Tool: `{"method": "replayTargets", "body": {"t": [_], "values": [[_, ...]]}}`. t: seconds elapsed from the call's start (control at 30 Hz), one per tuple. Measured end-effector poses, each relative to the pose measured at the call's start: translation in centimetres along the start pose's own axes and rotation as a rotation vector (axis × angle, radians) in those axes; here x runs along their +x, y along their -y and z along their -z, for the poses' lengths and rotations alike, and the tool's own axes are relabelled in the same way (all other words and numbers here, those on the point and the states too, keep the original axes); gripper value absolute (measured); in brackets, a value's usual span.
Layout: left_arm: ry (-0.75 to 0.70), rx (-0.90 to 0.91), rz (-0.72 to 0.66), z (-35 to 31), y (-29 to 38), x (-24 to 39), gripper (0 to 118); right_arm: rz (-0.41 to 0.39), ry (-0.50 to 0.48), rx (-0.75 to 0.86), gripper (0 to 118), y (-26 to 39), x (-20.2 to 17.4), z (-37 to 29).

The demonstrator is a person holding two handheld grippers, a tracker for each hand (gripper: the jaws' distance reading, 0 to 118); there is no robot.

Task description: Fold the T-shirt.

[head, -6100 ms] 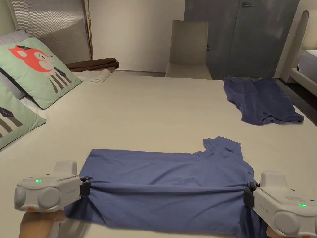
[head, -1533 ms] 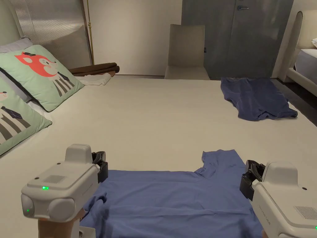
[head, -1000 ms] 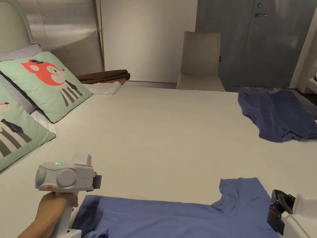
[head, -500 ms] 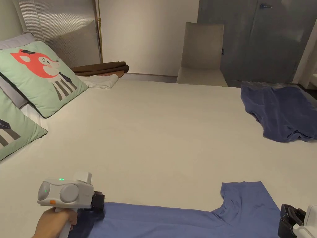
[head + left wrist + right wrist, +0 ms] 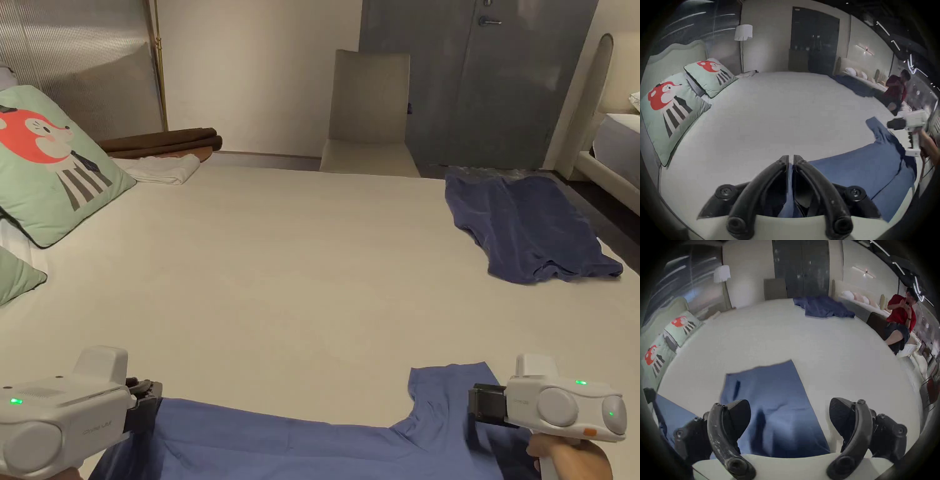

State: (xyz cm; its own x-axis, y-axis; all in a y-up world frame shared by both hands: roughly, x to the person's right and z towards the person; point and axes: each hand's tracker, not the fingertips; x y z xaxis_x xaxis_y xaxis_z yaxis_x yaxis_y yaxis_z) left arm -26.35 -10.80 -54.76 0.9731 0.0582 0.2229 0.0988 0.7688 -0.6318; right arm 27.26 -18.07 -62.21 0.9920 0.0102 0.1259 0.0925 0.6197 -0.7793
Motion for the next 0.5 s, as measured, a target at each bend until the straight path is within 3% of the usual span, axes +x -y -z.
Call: {"method": "replayTargets", "body": {"t": [0.1, 0.17, 0.2, 0.23, 0.3, 0.33, 0.5], "values": [[0.009, 0.006, -0.003, -0.7, -0.1, 0.1, 2, -0.019, 0.014, -0.043, 98, 0.5, -0.5, 1.1], [0.016, 0.008, -0.015, -1.1, 0.1, 0.1, 2, -0.021, 0.012, -0.040, 80, 1.2, -0.7, 0.9], [0.021, 0.008, -0.025, -1.1, 0.1, 0.1, 2, -0.026, 0.024, -0.011, 79, 1.3, -0.8, 0.2], [0.024, 0.007, -0.034, -1.2, 0.2, 0.1, 2, -0.038, 0.009, -0.010, 65, 1.3, -0.8, -0.4], [0.023, 0.003, -0.054, -1.4, 0.5, 0.1, 2, -0.071, 0.027, 0.017, 15, 1.7, -0.9, -1.6], [0.024, 0.003, -0.064, -1.5, 0.7, 0.2, 2, -0.082, 0.032, 0.030, 3, 2.0, -0.8, -2.5], [0.008, 0.019, -0.114, -3.1, 1.9, -0.1, 2, -0.019, -0.046, 0.170, 3, 3.6, 0.8, -8.8]]}}
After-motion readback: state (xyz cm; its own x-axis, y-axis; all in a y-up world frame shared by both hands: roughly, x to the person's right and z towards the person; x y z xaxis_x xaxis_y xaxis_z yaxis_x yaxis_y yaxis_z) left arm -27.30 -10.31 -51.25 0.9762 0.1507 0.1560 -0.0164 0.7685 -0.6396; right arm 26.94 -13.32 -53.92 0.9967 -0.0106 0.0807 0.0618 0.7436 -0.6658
